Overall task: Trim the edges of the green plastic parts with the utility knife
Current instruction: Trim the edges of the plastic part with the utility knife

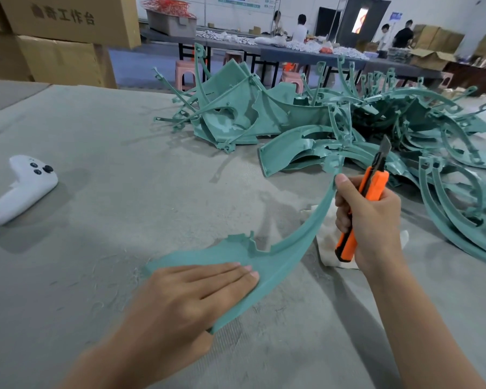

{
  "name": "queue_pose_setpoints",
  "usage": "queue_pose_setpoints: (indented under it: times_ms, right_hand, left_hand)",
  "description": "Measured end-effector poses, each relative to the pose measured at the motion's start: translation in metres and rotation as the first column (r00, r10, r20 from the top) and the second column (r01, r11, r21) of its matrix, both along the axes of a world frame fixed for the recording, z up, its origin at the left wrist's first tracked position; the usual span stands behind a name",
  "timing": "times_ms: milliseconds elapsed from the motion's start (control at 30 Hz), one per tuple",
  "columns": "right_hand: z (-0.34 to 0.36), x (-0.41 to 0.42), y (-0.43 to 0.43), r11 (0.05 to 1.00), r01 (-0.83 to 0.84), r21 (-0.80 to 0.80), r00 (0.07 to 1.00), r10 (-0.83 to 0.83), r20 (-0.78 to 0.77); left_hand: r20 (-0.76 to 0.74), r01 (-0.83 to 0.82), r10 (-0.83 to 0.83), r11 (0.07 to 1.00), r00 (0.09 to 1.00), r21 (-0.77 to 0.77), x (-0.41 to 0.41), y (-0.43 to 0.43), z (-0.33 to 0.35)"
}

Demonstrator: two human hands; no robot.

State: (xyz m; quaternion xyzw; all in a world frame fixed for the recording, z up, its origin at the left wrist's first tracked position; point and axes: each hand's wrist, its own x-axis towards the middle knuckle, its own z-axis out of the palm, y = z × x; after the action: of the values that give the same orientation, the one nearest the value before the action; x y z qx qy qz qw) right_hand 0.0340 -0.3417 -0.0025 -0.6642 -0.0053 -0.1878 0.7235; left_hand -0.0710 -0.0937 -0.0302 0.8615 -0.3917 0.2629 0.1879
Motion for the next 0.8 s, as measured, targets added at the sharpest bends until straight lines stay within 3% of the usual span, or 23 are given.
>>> queue_pose_setpoints:
  times_ms: [233,633,700,800]
  right_hand:
    - [-0.002,0.0,0.003,0.995,0.093,-0.039,0.995,-0.091,0.049]
    - [-0.006,0.002,-0.003,0.994,-0.003,-0.105,0.997,0.011,0.075]
    - [-0.008,0.001,-0.001,0.986,-0.066,-0.153,0.995,0.076,0.058]
    - [-0.012,-0.002,0.008,0.918,-0.109,-0.382,0.987,0.144,0.065]
  left_hand:
    - [0.025,-0.081,0.08,0.996,0.997,0.047,-0.001,-0.003,0.004]
    - [0.044,-0.16,0.158,0.987,0.986,0.029,0.0,-0.001,0.002]
    - [0.039,-0.176,0.176,0.984,0.984,0.004,-0.001,0.0,0.002]
    - [-0.008,-0.186,0.186,0.976,0.983,-0.116,-0.001,0.001,0.001]
